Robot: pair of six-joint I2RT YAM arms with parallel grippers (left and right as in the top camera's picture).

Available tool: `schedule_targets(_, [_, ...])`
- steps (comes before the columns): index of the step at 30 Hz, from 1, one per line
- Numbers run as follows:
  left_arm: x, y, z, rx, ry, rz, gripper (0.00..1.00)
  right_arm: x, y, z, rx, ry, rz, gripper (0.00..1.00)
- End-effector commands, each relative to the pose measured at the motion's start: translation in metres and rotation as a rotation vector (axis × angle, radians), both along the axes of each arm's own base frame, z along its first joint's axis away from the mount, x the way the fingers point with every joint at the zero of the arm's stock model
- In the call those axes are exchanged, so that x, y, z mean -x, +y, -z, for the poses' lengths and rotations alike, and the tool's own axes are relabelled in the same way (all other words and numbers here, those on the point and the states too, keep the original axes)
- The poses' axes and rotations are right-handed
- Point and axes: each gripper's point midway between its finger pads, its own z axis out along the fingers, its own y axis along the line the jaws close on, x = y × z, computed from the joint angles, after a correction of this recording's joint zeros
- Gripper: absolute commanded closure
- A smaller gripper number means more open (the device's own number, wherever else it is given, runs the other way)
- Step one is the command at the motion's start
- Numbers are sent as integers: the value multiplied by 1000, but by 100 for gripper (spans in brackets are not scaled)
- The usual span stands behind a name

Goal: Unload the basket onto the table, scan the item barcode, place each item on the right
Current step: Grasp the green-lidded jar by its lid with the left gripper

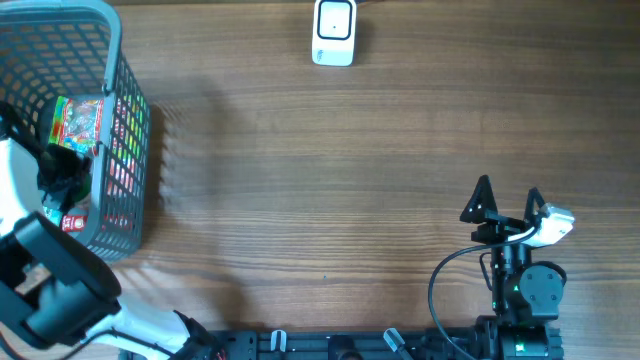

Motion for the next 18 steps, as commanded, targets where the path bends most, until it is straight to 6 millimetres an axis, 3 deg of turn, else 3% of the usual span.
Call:
schedule_targets(1, [-10,4,-55,-85,-133,3,42,-1,3,0,18,2,-18,0])
schedule_targets(4, [-10,2,-76,-112,-183,5,42,-1,3,0,18,2,-18,0])
schedule_targets(11, [-13,-21,-150,-157,-424,54,42,-1,3,0,18,2,-18,0])
schedule_targets(18, [8,-40,-229,-296,-623,78,42,-1,3,0,18,2,-18,0])
